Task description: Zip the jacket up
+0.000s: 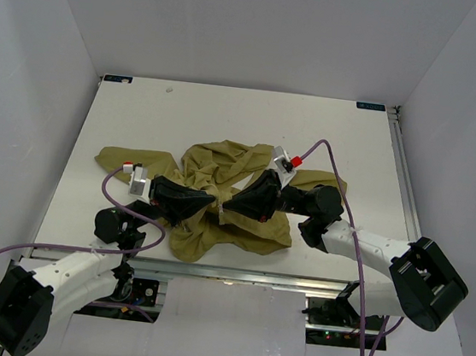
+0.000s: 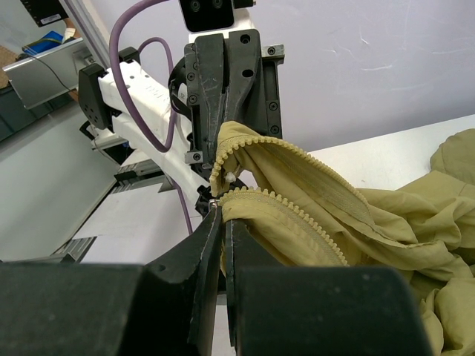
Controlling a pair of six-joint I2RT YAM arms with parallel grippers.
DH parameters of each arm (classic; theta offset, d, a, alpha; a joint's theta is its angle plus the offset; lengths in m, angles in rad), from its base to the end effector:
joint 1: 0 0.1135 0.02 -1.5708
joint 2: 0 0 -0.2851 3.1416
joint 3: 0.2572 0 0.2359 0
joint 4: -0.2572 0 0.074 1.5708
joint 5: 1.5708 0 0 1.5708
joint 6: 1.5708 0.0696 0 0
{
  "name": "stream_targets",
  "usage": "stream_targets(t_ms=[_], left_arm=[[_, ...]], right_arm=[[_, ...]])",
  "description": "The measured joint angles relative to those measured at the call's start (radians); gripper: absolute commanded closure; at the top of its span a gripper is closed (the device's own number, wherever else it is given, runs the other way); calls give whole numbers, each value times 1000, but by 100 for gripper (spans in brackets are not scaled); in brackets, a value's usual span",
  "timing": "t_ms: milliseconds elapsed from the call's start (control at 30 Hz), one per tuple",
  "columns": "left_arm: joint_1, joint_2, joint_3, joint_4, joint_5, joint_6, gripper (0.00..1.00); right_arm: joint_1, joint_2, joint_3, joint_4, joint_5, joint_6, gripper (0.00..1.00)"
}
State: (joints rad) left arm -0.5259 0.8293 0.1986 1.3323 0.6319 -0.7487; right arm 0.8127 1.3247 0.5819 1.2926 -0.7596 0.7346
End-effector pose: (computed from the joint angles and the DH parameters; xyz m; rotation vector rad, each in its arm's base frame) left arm 0.1061 -0.1091 0.3217 0.5428 0.9885 -1.4242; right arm 0.1476 0.2256 0.3449 -0.8418 1.0884 1.7180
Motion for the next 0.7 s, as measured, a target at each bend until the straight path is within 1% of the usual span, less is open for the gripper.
stream_targets(t_ms=[700], left_arm=[[0,5,0,0,0,23,100]], right_arm=[[0,-9,0,0,0,0,92]])
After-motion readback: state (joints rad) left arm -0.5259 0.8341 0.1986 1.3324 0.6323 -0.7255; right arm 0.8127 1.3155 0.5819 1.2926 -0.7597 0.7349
